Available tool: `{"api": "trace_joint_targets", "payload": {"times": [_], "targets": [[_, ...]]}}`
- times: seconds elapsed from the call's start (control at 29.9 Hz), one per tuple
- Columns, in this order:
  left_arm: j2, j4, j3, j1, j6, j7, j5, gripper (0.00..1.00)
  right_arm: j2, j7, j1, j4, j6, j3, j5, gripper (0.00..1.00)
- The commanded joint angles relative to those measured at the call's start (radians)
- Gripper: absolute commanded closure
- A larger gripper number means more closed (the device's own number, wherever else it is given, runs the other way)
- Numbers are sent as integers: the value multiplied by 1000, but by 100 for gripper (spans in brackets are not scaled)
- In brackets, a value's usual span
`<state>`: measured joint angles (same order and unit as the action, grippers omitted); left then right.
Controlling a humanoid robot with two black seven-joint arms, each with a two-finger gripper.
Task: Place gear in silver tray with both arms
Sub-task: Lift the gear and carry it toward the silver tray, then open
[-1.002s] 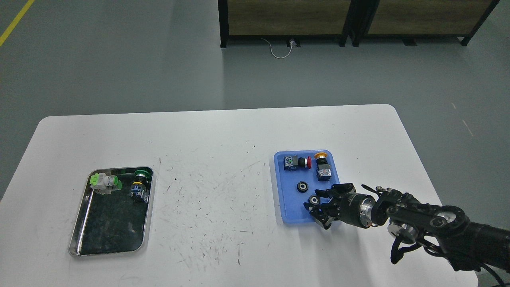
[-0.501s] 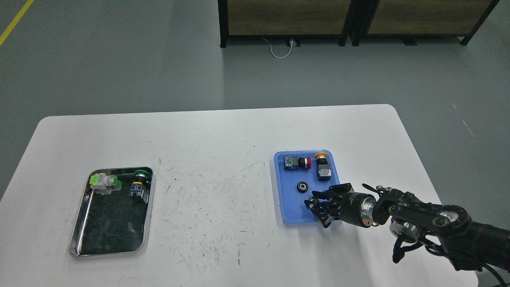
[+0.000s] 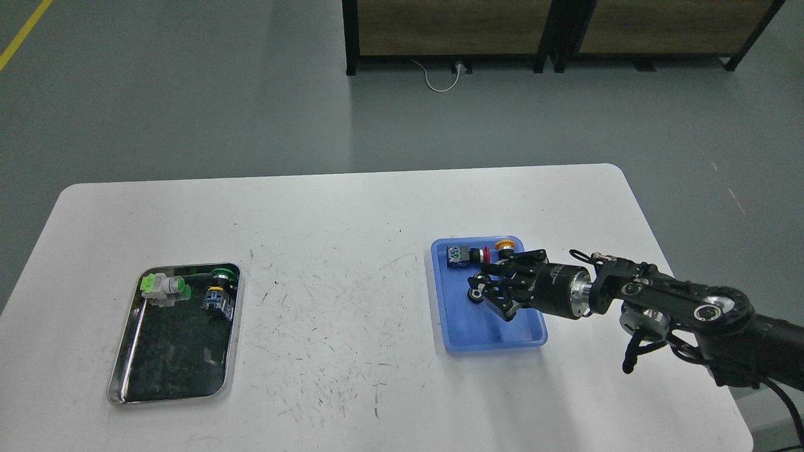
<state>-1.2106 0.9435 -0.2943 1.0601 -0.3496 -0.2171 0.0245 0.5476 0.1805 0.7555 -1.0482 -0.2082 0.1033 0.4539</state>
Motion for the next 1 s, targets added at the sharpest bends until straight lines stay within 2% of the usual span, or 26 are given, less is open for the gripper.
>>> {"api": "trace_joint_targets", "payload": {"times": [0.0, 0.47, 0.84, 0.97], "targets": [[3, 0, -5, 12, 1, 4, -1, 2, -55, 2, 83, 7, -20, -71, -1, 67], [2, 1, -2, 15, 14, 5, -3, 2, -330, 19, 166, 53, -25, -260, -3, 66], [-9, 1, -2, 14, 20, 13, -5, 2, -544, 31, 145, 195, -48, -326, -1, 66], [-10, 1, -2, 15, 20, 13, -5, 2, -548, 45, 139, 260, -63, -338, -1, 66]]}}
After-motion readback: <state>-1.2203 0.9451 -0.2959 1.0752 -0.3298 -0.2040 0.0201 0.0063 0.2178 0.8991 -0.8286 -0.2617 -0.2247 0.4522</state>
